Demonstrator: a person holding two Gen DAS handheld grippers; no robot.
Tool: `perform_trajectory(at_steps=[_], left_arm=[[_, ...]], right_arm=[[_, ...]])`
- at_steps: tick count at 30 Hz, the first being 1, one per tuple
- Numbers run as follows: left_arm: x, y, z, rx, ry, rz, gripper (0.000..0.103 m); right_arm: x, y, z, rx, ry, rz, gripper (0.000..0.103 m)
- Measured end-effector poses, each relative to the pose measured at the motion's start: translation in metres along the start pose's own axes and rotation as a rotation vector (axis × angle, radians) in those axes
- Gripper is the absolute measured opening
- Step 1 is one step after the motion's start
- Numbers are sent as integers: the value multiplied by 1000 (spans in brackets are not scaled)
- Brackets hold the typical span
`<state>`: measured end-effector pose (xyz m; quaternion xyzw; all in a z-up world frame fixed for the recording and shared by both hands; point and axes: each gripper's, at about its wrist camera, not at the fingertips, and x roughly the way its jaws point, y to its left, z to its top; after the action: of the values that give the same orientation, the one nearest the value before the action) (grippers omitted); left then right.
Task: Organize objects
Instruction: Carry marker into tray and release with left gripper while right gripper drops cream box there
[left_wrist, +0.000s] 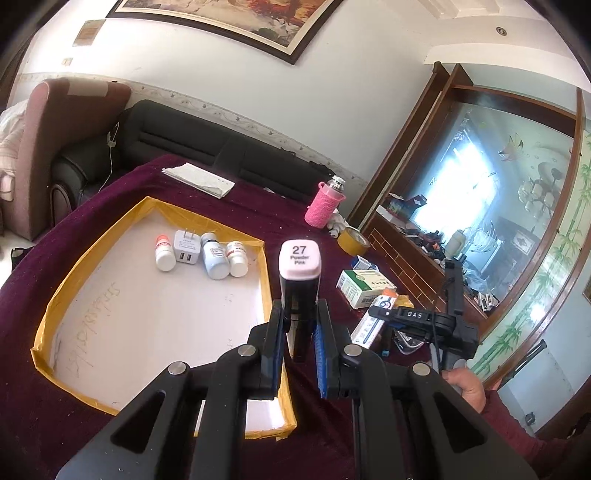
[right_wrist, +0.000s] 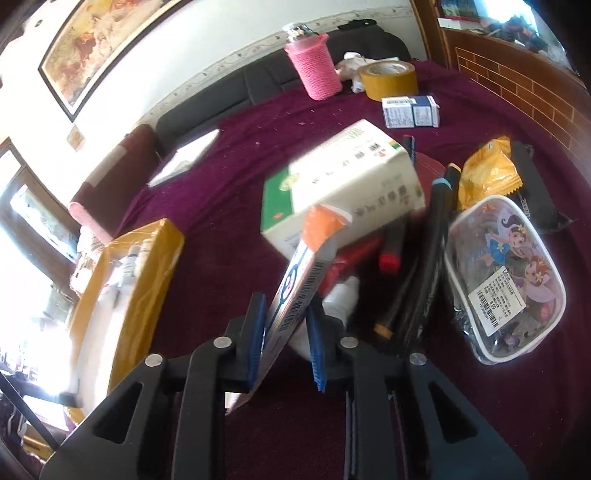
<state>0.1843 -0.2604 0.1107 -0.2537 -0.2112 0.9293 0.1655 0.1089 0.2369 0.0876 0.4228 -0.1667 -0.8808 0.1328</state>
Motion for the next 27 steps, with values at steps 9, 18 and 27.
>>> perform_trajectory(at_steps=[9, 18, 27], left_arm=[[-16, 30, 18, -28, -27, 81, 12], [-4, 54, 51, 50, 39, 224, 12], [64, 103, 79, 32, 189, 307, 12]], right_arm=[[-34, 74, 7, -177, -34, 169, 14], [-15, 140, 14, -298, 80, 365, 14], [75, 194, 15, -285, 261, 404, 14]])
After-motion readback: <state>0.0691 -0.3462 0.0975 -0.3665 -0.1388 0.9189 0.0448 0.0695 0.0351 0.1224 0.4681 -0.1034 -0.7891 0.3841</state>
